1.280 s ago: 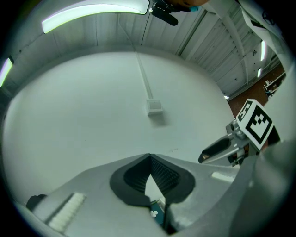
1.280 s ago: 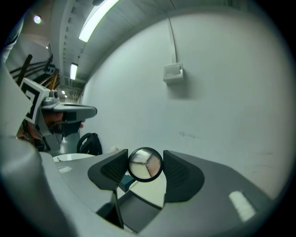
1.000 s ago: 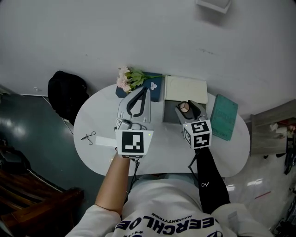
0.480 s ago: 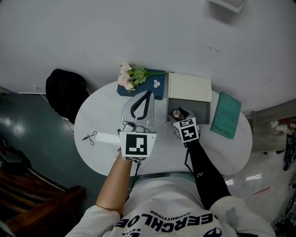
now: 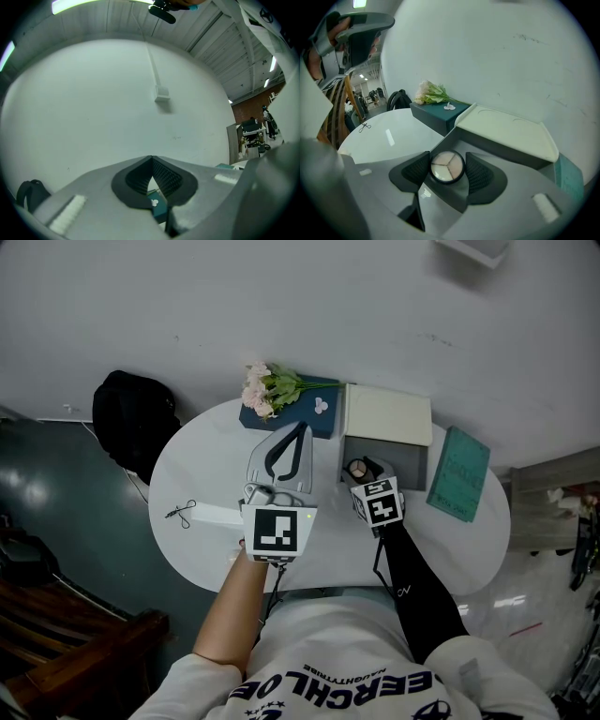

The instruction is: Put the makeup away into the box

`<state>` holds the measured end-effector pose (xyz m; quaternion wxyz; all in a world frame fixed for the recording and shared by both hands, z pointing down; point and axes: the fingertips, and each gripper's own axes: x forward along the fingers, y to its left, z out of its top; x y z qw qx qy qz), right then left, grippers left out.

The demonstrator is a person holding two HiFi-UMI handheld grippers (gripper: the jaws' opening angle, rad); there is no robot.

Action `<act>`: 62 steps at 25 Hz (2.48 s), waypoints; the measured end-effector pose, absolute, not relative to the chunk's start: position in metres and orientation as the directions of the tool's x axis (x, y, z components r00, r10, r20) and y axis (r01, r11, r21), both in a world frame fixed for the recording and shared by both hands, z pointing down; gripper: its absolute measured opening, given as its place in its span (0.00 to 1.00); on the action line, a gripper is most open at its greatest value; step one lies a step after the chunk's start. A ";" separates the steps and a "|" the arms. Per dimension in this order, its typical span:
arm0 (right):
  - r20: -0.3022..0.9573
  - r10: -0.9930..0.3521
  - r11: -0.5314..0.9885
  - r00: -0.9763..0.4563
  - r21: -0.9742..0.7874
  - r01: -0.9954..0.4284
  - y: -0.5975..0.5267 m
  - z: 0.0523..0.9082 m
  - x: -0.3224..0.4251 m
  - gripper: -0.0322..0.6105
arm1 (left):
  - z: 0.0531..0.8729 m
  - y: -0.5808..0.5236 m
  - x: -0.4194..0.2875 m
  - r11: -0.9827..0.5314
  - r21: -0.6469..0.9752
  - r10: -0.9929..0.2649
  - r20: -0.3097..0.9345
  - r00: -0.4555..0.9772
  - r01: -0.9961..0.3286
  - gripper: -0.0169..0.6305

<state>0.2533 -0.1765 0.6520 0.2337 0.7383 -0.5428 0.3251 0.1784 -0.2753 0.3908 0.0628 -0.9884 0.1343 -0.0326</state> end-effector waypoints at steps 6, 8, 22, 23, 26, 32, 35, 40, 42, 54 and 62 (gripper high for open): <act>0.722 -0.667 -0.311 0.186 -0.042 -0.950 -0.169 0.652 0.252 0.58 | 0.393 -0.273 0.179 -0.959 -0.107 -0.270 0.055 0.961 -0.263 0.03; 0.725 -0.663 -0.305 0.187 -0.033 -0.952 -0.168 0.653 0.250 0.59 | 0.391 -0.272 0.180 -0.960 -0.105 -0.265 0.056 0.963 -0.258 0.03; 0.505 -0.783 -0.418 0.363 0.006 -0.909 -0.158 0.551 0.284 0.58 | 0.362 -0.252 0.192 -0.966 -0.127 -0.229 0.019 0.973 -0.225 0.03; 0.471 -0.795 -0.427 0.382 0.011 -0.904 -0.157 0.535 0.288 0.58 | 0.358 -0.250 0.193 -0.966 -0.132 -0.224 0.012 0.974 -0.221 0.03; 0.378 -0.821 -0.449 0.428 0.035 -0.893 -0.150 0.490 0.296 0.58 | 0.346 -0.245 0.197 -0.967 -0.144 -0.211 -0.007 0.977 -0.210 0.03; 0.196 -0.846 -0.492 0.496 0.073 -0.867 -0.126 0.400 0.302 0.58 | 0.319 -0.236 0.208 -0.972 -0.133 -0.190 -0.040 0.981 -0.194 0.03; 0.140 -0.847 -0.502 0.513 0.104 -0.858 -0.112 0.370 0.306 0.58 | 0.306 -0.230 0.217 -0.977 -0.119 -0.174 -0.055 0.983 -0.179 0.03; -0.005 -0.805 -0.589 0.593 0.121 -0.799 -0.070 0.327 0.318 0.49 | 0.293 -0.211 0.228 -0.979 -0.124 -0.151 -0.081 0.985 -0.160 0.03; -0.008 -0.797 -0.600 0.604 0.115 -0.791 -0.059 0.329 0.322 0.49 | 0.294 -0.202 0.232 -0.981 -0.119 -0.146 -0.081 0.986 -0.155 0.03; -0.017 -0.865 -0.500 0.502 0.137 -0.855 -0.037 0.323 0.329 0.48 | 0.276 -0.172 0.224 -0.957 -0.127 -0.244 -0.120 0.962 -0.259 0.03; -0.038 -0.950 -0.311 0.309 0.129 -0.941 -0.053 0.329 0.298 0.47 | 0.272 -0.163 0.172 -0.882 -0.164 -0.424 -0.133 0.896 -0.442 0.03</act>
